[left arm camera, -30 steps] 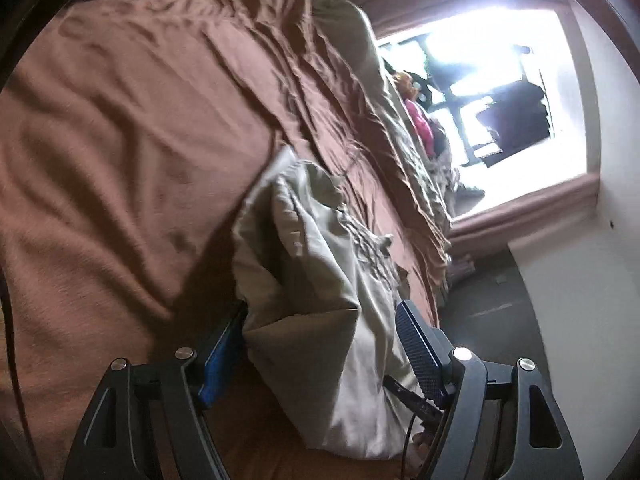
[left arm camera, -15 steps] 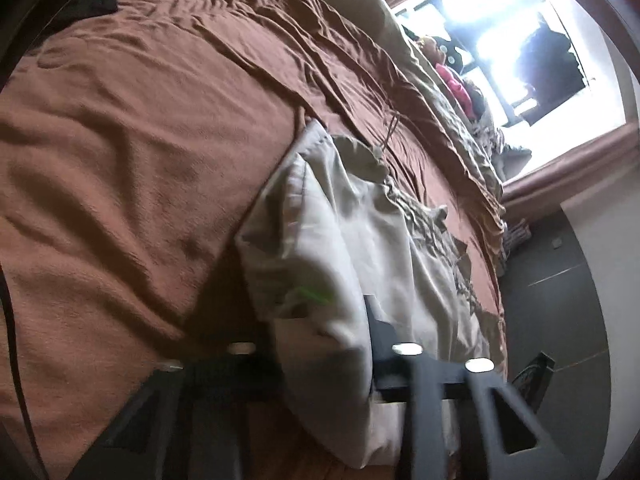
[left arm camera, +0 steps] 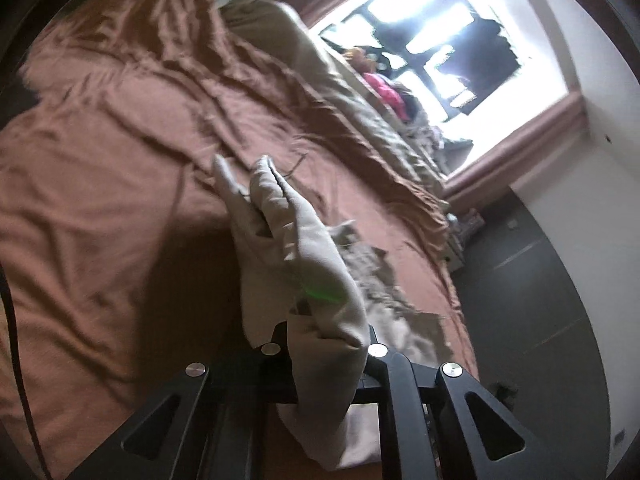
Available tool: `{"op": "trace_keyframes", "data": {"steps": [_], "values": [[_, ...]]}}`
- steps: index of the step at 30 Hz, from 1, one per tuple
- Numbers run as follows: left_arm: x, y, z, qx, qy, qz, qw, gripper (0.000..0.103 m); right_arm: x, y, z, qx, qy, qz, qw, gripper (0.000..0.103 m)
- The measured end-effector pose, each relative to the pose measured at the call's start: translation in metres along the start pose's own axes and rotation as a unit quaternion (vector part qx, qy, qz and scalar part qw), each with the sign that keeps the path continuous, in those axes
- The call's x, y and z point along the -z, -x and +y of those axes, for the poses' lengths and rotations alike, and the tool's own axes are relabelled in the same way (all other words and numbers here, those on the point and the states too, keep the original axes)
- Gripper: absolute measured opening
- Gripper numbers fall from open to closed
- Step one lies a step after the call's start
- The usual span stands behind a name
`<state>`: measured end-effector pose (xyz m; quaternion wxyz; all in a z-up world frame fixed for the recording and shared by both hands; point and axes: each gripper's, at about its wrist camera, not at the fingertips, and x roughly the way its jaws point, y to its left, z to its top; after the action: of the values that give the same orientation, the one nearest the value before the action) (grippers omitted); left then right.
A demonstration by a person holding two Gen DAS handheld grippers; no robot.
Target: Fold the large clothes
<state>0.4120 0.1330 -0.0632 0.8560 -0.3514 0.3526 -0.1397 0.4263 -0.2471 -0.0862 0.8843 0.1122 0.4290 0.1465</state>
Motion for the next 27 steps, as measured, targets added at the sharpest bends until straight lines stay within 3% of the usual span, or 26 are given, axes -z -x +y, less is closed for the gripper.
{"op": "trace_keyframes", "data": {"steps": [6,15,17,21,25,26,27], "values": [[-0.009,-0.004,-0.051,0.047,-0.03,-0.001,0.9984,0.01,0.026,-0.017,-0.016,-0.01,-0.034,0.038,0.999,0.004],[-0.009,-0.019,-0.14,0.115,-0.085,0.015,0.9896,0.009,0.021,-0.016,-0.036,-0.06,-0.079,0.052,0.994,0.004],[-0.005,-0.024,-0.159,0.124,-0.099,0.022,0.9871,0.009,0.02,-0.002,-0.044,-0.091,-0.097,0.035,0.991,0.004],[-0.001,-0.045,-0.191,0.138,-0.115,0.041,0.9828,0.009,0.015,0.064,-0.067,-0.105,-0.109,-0.048,0.987,0.004],[0.01,-0.071,-0.219,0.15,-0.126,0.062,0.9788,0.009,0.012,0.123,-0.106,-0.112,-0.12,-0.093,0.982,0.005],[0.014,-0.079,-0.227,0.152,-0.129,0.069,0.9775,0.009,0.014,0.132,-0.113,-0.112,-0.123,-0.097,0.981,0.007],[0.018,-0.088,-0.234,0.153,-0.132,0.075,0.9764,0.009,0.016,0.142,-0.125,-0.112,-0.128,-0.105,0.98,0.021]]}}
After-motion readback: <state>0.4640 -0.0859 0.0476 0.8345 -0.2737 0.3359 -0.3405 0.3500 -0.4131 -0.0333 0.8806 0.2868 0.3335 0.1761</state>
